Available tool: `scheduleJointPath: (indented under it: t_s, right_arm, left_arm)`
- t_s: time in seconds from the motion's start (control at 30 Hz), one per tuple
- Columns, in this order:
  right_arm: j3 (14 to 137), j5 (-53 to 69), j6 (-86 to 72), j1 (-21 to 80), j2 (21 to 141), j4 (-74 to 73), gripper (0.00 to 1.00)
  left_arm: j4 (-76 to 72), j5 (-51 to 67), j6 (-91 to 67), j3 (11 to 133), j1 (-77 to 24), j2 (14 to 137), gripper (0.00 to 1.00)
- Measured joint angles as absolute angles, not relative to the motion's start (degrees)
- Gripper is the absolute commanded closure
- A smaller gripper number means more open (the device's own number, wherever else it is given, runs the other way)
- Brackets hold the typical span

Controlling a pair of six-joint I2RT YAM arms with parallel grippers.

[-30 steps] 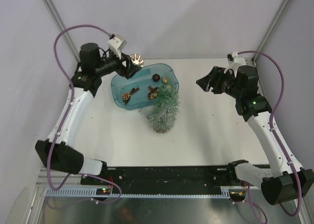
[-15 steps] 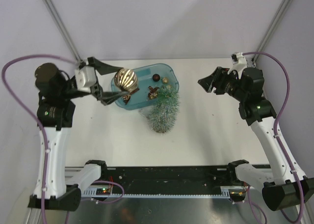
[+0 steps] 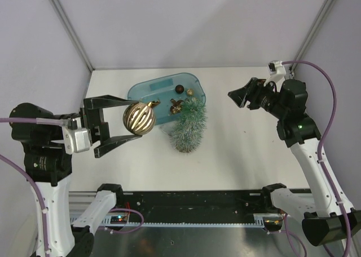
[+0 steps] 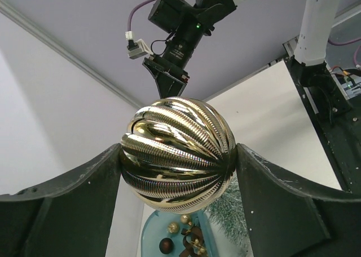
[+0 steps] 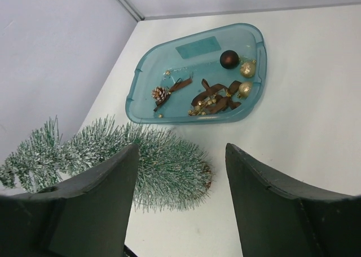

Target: Decorate the small christmas tree

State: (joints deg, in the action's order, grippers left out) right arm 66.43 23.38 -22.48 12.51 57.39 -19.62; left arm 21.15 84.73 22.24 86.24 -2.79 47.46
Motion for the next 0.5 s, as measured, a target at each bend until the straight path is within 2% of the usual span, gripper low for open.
scheduleJointPath:
  t_s: [0.27,0.5]
  right_arm:
    - [66.4,24.1,-23.2,12.6,55.8,-18.3,0.33]
    - [66.3,24.4,-23.6,13.8,55.5,-18.1,0.33]
  left_arm:
    - [21.2,85.3,20.3,88.2,-3.8,49.4,0.23]
    - [21.2,85.6,19.1,88.2,-15.2,54.7,0.24]
